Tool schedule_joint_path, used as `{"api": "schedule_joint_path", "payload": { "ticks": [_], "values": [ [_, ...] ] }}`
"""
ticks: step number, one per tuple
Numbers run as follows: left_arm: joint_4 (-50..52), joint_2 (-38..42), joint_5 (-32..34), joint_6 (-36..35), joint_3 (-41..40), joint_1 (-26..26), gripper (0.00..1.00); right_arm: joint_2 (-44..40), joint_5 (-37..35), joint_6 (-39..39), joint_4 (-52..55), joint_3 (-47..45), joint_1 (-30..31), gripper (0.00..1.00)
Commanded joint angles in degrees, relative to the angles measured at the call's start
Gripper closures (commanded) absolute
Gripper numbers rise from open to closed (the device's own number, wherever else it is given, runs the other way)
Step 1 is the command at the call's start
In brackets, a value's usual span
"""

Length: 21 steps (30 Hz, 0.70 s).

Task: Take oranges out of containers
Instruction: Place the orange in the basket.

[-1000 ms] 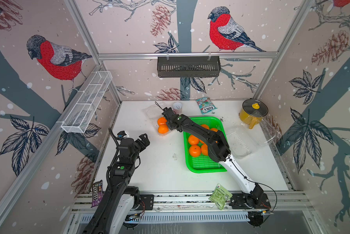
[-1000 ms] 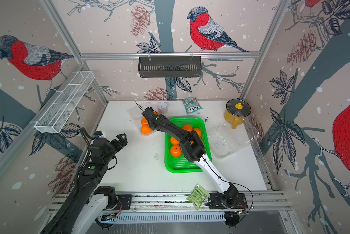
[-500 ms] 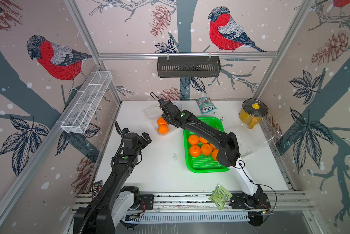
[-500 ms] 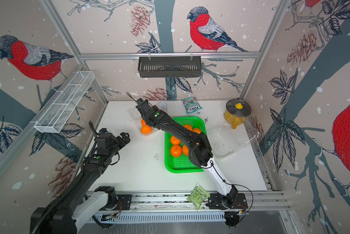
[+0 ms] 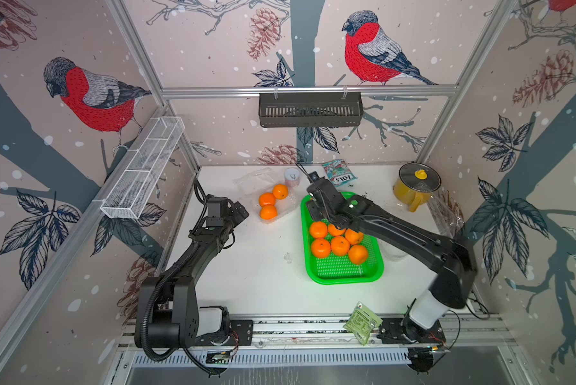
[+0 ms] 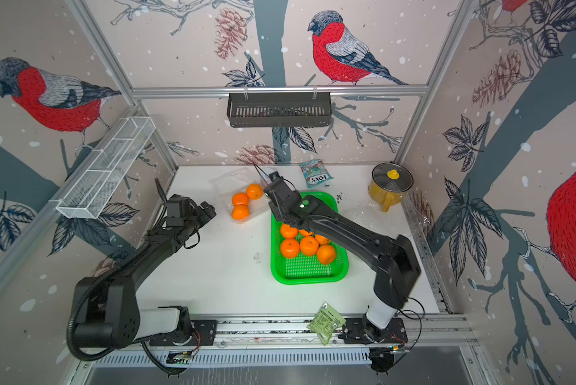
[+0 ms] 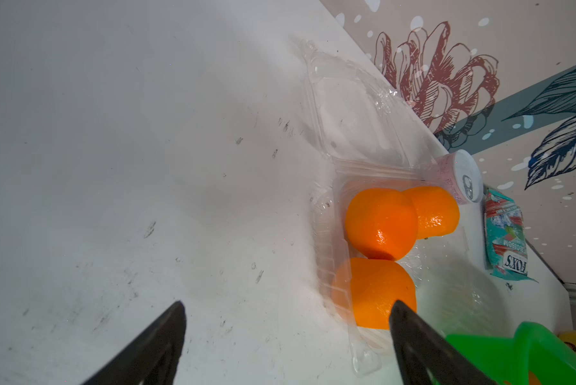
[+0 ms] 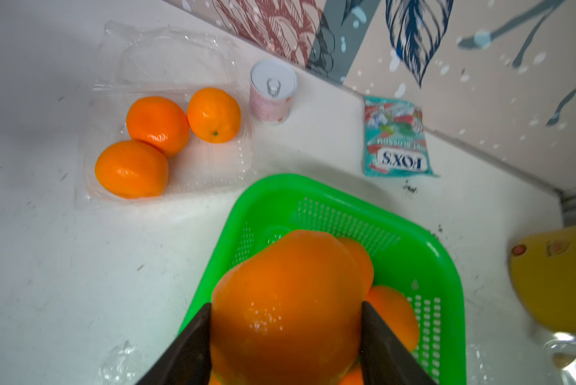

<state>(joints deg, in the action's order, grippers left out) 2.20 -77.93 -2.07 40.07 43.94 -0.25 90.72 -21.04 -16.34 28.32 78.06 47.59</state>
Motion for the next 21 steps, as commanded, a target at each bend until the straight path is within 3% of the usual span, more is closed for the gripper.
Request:
{"api": "schedule_joint_path", "payload": {
  "ticks": [1, 4, 7, 11, 12, 17, 21],
  "values": [
    [0.2, -3.6, -4.7, -0.1, 2.8, -1.5, 0.08, -6.3, 14.8, -5.8, -16.5, -11.8, -4.2, 0.58],
    [0.6, -6.0, -6.3, -0.6, 4.4, -1.9, 0.10, -8.5, 22.7, -8.2, -25.7, -19.1, -8.7, 0.58],
    [0.5, -7.0, -7.1, -0.5, 4.8, -1.8, 0.11, -5.5, 26.5, -9.3, -28.0, -19.5, -10.9, 0.58],
    [-1.9, -6.7, -10.5, -0.5, 3.7, -1.8, 0.10, 1.2, 26.5, -9.0, -26.3, -15.5, -10.9, 0.59],
    [-1.9, -6.6, -10.8, -0.6, 3.8, -1.8, 0.05, 2.3, 26.2, -9.3, -26.9, -15.3, -10.9, 0.59],
    [0.2, -6.6, -9.1, -1.4, 5.2, -1.8, 0.03, 7.5, 24.3, -8.9, -26.9, -13.2, -11.0, 0.57],
    [1.0, -6.9, -7.8, -1.7, 6.0, -1.9, 0.05, 9.8, 23.2, -7.5, -25.9, -12.2, -10.7, 0.45]
  ]
}}
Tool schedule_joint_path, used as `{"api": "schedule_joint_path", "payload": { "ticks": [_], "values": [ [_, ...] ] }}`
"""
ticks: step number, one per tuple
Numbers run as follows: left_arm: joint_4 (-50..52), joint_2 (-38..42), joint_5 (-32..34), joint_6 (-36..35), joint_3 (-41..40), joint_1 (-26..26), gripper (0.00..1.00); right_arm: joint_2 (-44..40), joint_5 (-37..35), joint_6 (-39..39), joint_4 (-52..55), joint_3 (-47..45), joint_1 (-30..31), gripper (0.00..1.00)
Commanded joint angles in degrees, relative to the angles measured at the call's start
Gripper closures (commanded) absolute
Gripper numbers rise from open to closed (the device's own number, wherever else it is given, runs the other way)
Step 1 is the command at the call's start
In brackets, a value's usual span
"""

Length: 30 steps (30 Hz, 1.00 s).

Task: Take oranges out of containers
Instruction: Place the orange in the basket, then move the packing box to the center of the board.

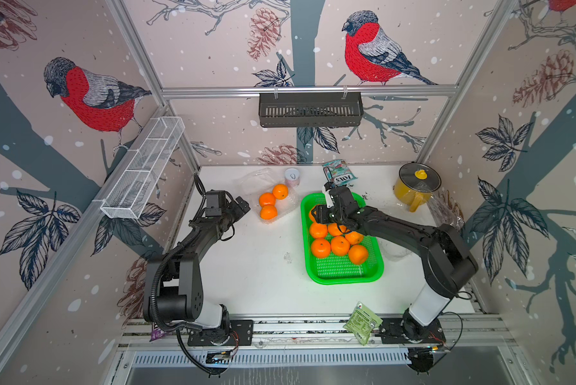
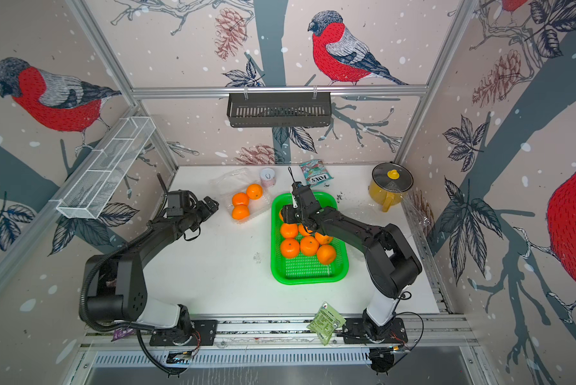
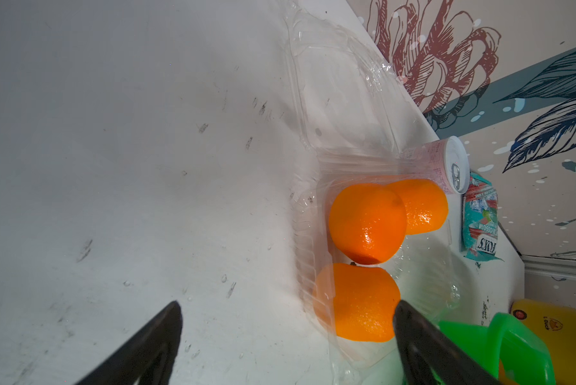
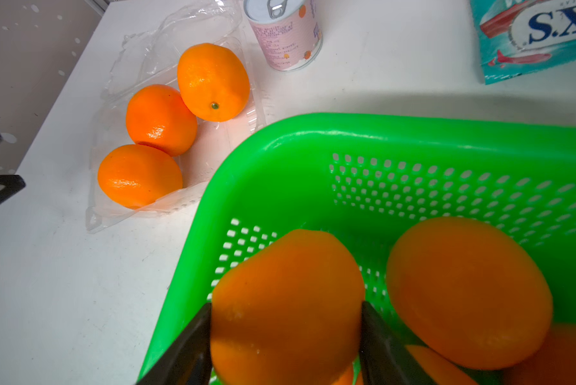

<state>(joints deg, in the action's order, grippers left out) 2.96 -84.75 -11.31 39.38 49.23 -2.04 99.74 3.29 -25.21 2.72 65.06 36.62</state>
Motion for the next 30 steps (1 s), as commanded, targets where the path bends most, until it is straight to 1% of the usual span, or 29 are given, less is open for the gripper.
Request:
{"api": "schedule_joint_path", "payload": {
  "ticks": [1, 6, 7, 8, 11, 12, 18, 20, 21, 23, 29, 30],
  "values": [
    [0.3, -0.4, 1.6, -0.9, 0.8, -0.1, 0.06, 1.0, -1.6, 2.1, 0.2, 0.9, 0.5, 0.40],
    [0.2, -3.0, 0.0, -0.9, 2.4, -0.1, 0.22, 0.6, -4.7, 4.2, 3.2, 1.9, 0.7, 0.21],
    [0.1, -3.6, -0.7, -0.8, 2.8, -0.1, 0.25, 0.2, -6.1, 4.4, 4.3, 2.2, 0.7, 0.13],
    [-0.1, -4.2, -1.5, -0.6, 3.0, 0.0, 0.27, -0.3, -7.3, 4.9, 5.0, 2.4, 0.7, 0.00],
    [-0.9, -5.9, -3.8, -0.1, 3.7, 0.2, 0.34, -1.6, -9.5, 6.4, 7.3, 3.4, 0.6, 0.01],
    [-0.9, -6.3, -3.8, 0.1, 4.1, 0.4, 0.35, -2.2, -9.8, 6.9, 7.7, 3.5, 0.6, 0.01],
    [0.4, -9.9, -2.2, 0.2, 7.6, 2.8, 0.36, -10.3, -11.0, 9.7, 6.7, 1.5, 1.7, 0.01],
    [1.5, -12.1, -1.0, 0.4, 11.2, 3.5, 0.37, -14.1, -11.5, 10.6, 5.5, -0.2, 2.4, 0.01],
    [1.8, -13.2, -1.0, 0.7, 12.1, 3.6, 0.39, -15.9, -12.0, 11.0, 4.7, -1.1, 2.8, 0.01],
    [1.1, -15.4, -1.8, 1.9, 13.4, 3.6, 0.47, -19.9, -12.9, 11.5, 3.1, -3.5, 3.5, 0.01],
    [3.2, -20.5, -1.2, 2.9, 17.7, 3.6, 0.60, -30.1, -14.2, 12.6, -1.1, -12.1, 3.3, 0.01],
    [3.4, -21.0, -1.0, 3.0, 18.1, 3.6, 0.61, -30.9, -14.7, 12.7, -1.3, -13.1, 3.2, 0.01]
  ]
}}
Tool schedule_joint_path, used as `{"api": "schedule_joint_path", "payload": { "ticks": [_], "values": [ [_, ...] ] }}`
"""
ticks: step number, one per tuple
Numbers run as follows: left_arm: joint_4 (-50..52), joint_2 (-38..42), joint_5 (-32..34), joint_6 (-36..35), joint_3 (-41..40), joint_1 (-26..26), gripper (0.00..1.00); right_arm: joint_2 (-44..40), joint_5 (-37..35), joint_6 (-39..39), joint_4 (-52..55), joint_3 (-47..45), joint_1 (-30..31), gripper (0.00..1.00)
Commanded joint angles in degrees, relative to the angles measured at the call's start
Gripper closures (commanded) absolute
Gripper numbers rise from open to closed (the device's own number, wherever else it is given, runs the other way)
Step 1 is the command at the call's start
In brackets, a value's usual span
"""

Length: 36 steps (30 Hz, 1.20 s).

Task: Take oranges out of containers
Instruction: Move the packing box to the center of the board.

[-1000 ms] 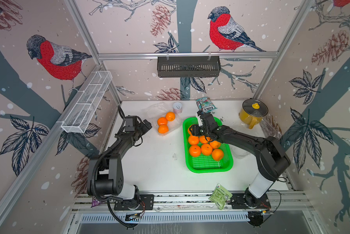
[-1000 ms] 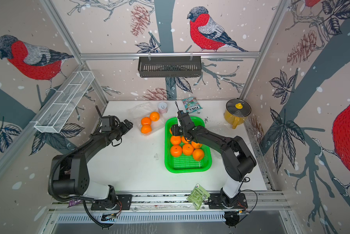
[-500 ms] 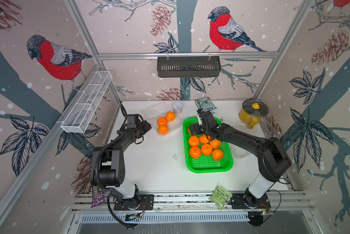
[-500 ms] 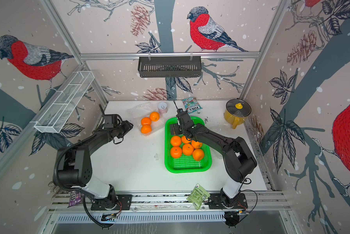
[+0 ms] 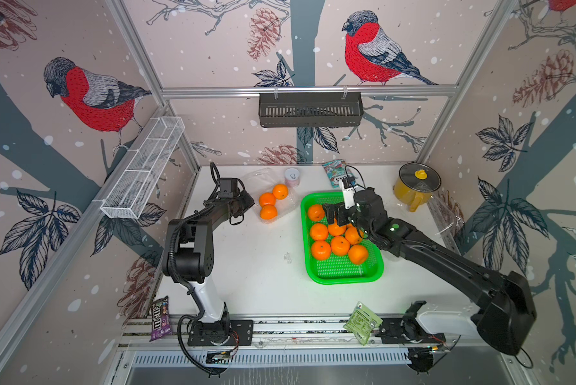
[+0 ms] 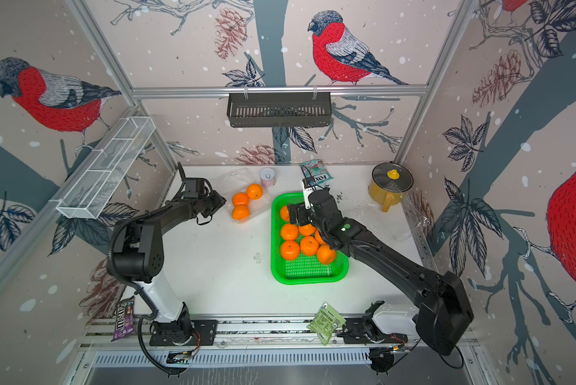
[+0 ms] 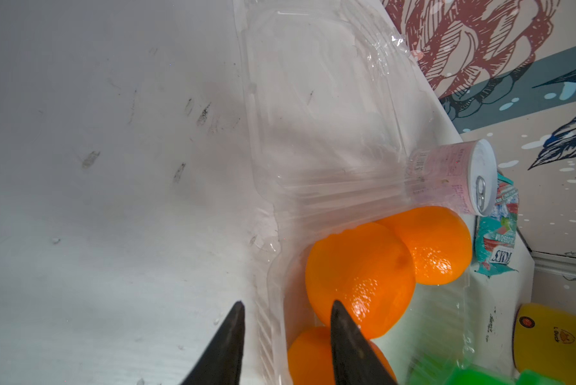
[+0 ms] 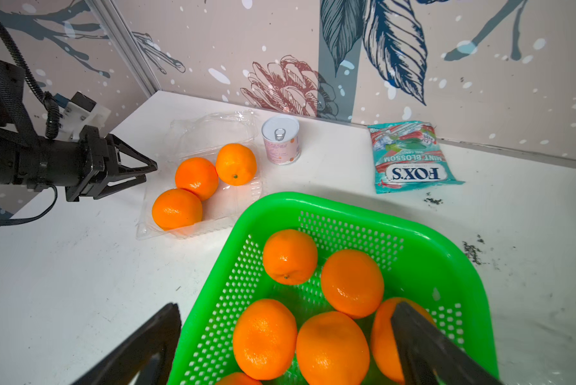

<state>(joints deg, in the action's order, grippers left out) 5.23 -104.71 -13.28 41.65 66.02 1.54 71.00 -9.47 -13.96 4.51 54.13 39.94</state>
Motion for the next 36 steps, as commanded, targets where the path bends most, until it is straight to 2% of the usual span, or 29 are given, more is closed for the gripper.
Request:
{"api": "schedule_joint_path", "payload": {
  "ticks": [1, 6, 13, 17, 18, 21, 30, 36],
  "values": [
    [1.4, -1.6, 1.1, 0.8, 1.8, 0.0, 0.62, -3.1, -2.4, 1.4, -3.0, -3.3, -0.1, 0.00],
    [3.0, -4.0, 1.4, -0.2, 4.7, 0.0, 0.69, -6.7, -4.2, 1.6, -0.6, -5.6, -0.3, 0.01],
    [5.2, -7.1, 1.8, -1.6, 7.5, 0.6, 0.81, -12.9, -7.5, 2.4, -2.7, -9.5, -0.5, 0.01],
    [5.9, -7.8, 1.2, -2.5, 7.9, 0.6, 0.99, -15.1, -9.3, 2.2, -1.9, -9.9, -0.9, 0.01],
    [6.3, -7.6, 1.3, -2.7, 7.9, 0.6, 1.00, -15.5, -9.0, 2.4, -2.0, -10.1, -1.0, 0.01],
    [6.9, -5.8, 1.7, -3.4, 6.3, 0.7, 1.00, -16.1, -7.3, 3.1, -2.1, -10.2, -1.0, 0.01],
    [7.2, 4.9, 4.0, -4.0, -5.4, 1.0, 1.00, -15.8, -4.5, 4.2, -2.9, -10.3, -1.0, 0.00],
    [9.5, 12.4, 5.6, -4.3, -12.9, 1.9, 1.00, -11.7, -2.5, 3.2, 0.2, -8.2, -1.0, 0.00]
  ]
}}
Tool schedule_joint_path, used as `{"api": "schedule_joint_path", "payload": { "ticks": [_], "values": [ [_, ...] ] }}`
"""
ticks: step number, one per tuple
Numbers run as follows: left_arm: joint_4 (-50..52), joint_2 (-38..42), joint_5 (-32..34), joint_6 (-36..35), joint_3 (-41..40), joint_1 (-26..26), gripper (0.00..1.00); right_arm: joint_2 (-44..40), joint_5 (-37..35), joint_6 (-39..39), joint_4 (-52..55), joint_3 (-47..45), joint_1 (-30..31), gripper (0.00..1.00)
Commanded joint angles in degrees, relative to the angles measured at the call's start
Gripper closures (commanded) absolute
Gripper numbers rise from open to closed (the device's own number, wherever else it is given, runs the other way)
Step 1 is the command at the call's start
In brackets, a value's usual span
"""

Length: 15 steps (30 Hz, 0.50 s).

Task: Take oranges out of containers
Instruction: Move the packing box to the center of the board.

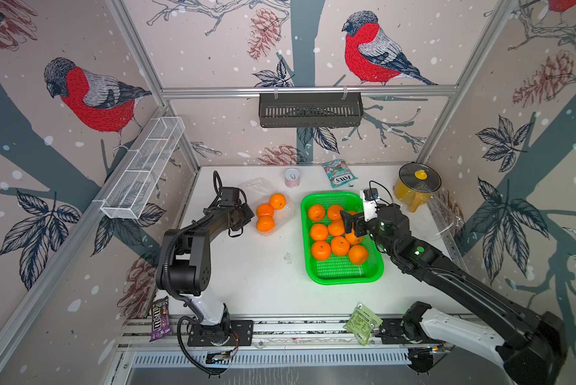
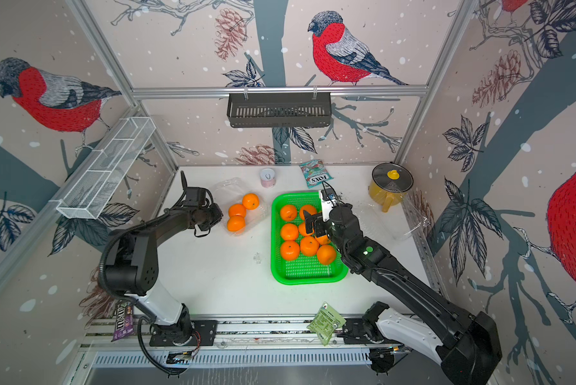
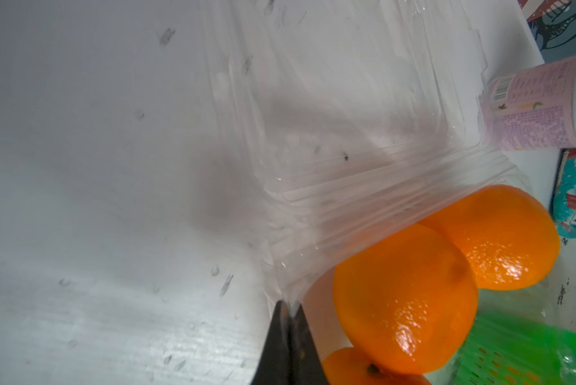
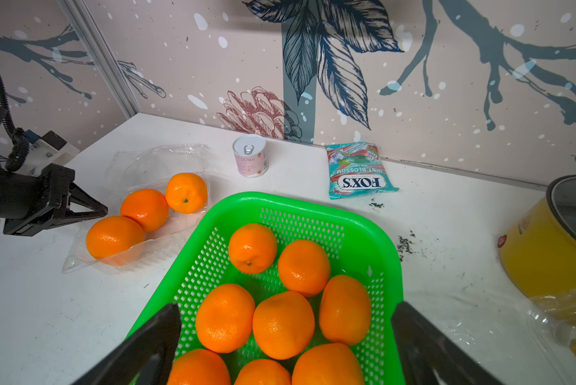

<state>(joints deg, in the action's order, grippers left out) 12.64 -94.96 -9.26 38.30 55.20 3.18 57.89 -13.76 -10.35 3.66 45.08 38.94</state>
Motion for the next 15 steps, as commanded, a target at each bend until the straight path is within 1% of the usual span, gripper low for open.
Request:
{"api": "schedule_joint_path", "payload": {
  "ticks": [1, 5, 8, 13, 15],
  "values": [
    [2.6, 4.4, 2.2, -0.8, -3.6, 0.3, 1.00, 2.1, 2.8, -0.6, 1.2, 1.2, 0.1, 0.01],
    [1.8, 12.0, 3.6, 0.5, -11.3, 0.3, 1.00, 5.8, 7.0, -2.3, 1.9, 3.8, 0.8, 0.00],
    [1.6, 17.9, 5.2, 1.6, -16.5, 0.3, 1.00, 9.8, 9.1, -3.6, 2.9, 7.1, 2.9, 0.01],
    [2.0, 28.8, 6.6, 3.3, -22.9, 0.3, 1.00, 18.3, 7.9, -4.1, 4.5, 14.2, 10.9, 0.01],
    [2.4, 31.5, 6.8, 3.7, -24.7, 0.3, 1.00, 22.2, 7.7, -4.9, 5.5, 17.6, 13.3, 0.01]
  ]
}}
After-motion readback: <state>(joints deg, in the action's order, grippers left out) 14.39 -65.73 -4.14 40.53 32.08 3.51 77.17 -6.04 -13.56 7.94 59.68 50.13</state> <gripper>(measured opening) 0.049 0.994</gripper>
